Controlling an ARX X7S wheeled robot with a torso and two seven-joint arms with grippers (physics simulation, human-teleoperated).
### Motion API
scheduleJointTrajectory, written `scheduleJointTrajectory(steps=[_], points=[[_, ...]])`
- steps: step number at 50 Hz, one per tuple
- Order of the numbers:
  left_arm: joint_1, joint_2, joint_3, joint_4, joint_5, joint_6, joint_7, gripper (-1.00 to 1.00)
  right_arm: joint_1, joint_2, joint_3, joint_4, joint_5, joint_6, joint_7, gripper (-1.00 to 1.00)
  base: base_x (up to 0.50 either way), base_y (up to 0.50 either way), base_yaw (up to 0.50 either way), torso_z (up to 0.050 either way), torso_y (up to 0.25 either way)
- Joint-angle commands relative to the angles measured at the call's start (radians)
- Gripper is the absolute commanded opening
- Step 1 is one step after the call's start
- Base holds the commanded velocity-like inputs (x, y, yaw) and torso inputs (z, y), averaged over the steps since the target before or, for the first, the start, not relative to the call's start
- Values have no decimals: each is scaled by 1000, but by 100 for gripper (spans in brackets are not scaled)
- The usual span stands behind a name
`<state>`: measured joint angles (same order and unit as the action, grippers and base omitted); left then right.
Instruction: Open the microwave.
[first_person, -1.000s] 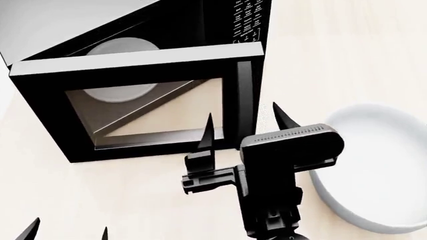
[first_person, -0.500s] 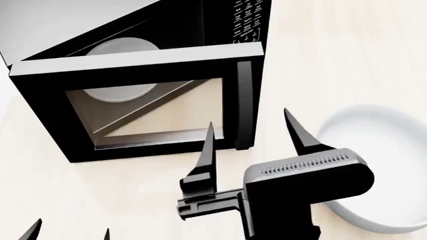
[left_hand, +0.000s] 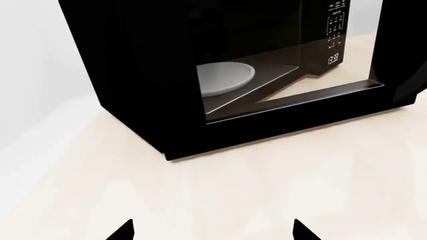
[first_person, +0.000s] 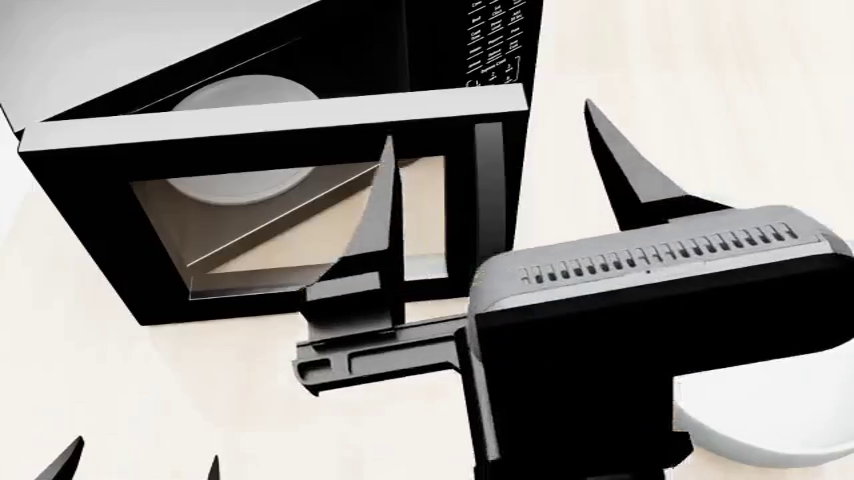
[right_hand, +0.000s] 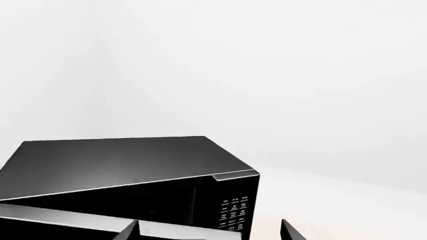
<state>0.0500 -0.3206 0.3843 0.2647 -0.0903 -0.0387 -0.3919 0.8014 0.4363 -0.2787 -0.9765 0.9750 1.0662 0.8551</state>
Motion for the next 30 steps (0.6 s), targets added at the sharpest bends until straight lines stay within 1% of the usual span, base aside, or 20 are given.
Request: scheduleJointTrajectory(steps=[1,3,10,12,13,14,17,19,20,21,22,25,27,28,29,30], points=[[-1,-1,5,-1,0,1,-3,100,233,-14,83,54,336,111,129,100,0,0,0,0,0],[-1,-2,6,-1,-1,1,-3,100,259,-13,82,89,360,116,115,100,0,0,0,0,0],[-5,-1,10,-8,-1,3,-3,100,376,-22,59,244,336,127,27,100,0,0,0,0,0],[-5,-2,10,-8,-2,3,-4,100,381,-31,63,280,333,109,-7,100,0,0,0,0,0],[-5,-2,10,-8,-2,3,-4,100,399,-24,43,301,333,139,11,100,0,0,0,0,0],[-6,-2,11,-9,-2,4,-4,100,406,-25,31,330,288,121,-20,100,0,0,0,0,0],[-6,-2,13,-10,-2,5,-5,100,407,-30,23,380,268,96,-78,100,0,0,0,0,0],[-5,-4,11,-7,-3,4,-6,100,429,-33,13,442,273,121,-72,100,0,0,0,0,0],[-5,-4,11,-8,-4,4,-6,100,427,-38,19,463,266,95,-112,100,0,0,0,0,0],[-6,-4,11,-8,-5,4,-6,100,435,-40,18,484,283,111,-105,100,0,0,0,0,0],[-7,-3,13,-11,-5,5,-5,100,452,-38,-3,501,246,106,-121,100,0,0,0,0,0],[-9,-3,16,-13,-3,5,-6,100,476,-47,-14,556,246,115,-135,100,0,0,0,0,0],[-8,-4,14,-10,-5,4,-5,100,493,-50,-23,584,257,140,-123,100,0,0,0,0,0],[-8,-5,13,-11,-7,5,-6,100,505,-55,-18,609,231,139,-79,100,0,0,0,0,0],[-8,-5,13,-11,-7,5,-6,100,514,-63,-9,648,290,167,-95,100,0,0,0,0,0],[-8,-5,13,-10,-8,4,-7,100,512,-66,-5,652,285,159,-91,100,0,0,0,0,0]])
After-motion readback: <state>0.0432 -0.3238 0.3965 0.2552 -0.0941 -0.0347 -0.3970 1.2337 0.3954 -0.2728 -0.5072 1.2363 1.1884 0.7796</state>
